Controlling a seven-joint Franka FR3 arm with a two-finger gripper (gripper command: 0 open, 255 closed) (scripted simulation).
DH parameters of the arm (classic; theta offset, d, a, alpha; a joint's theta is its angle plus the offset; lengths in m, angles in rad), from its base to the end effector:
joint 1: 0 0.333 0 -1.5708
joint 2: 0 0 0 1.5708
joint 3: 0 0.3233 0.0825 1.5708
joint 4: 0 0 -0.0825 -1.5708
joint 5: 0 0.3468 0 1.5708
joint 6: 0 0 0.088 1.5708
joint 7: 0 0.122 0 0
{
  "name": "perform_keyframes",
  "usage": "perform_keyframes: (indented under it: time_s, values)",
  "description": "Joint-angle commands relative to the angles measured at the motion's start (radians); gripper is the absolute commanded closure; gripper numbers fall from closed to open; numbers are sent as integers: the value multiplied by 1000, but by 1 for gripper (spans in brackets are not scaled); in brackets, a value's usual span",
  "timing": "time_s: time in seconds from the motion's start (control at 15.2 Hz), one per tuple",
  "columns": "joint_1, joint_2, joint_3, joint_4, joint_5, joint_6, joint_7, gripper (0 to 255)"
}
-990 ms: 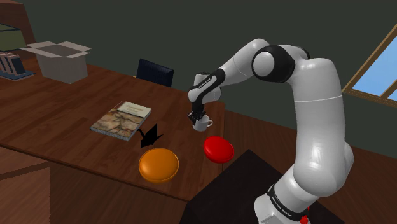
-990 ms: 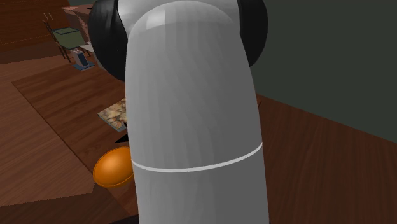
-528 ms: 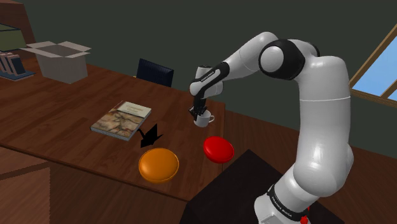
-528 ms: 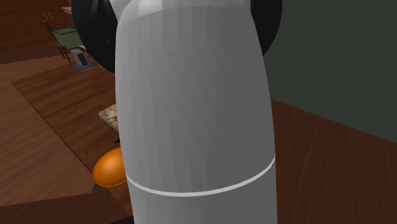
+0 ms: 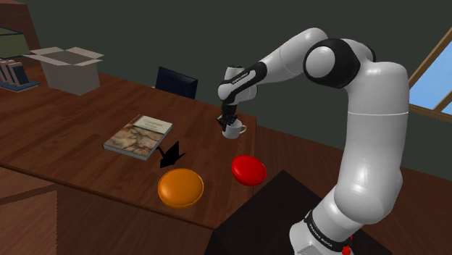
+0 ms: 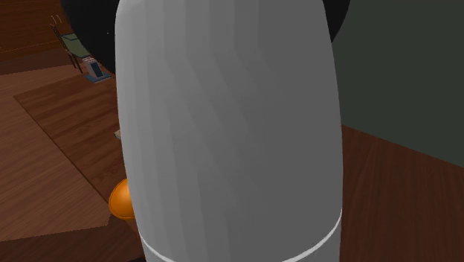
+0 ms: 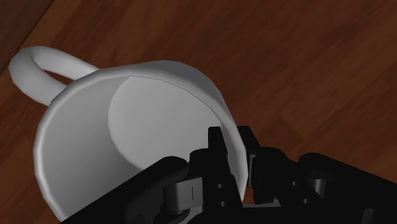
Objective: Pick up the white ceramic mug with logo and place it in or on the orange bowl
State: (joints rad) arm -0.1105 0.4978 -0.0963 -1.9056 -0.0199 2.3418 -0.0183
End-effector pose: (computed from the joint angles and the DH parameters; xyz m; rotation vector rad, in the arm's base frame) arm 0.5895 -0.1209 0.2508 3.0765 -0.2528 -0.1019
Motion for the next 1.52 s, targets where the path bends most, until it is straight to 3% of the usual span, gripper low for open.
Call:
perform_keyframes:
  time_s: [0.0, 0.79, 1.45]
  values:
    - [2, -20, -1, -2, -1, -18, 1, 255]
    - [6, -117, -5, 22, -8, -139, 0, 255]
    - [148, -273, 60, -197, -31, -86, 217, 255]
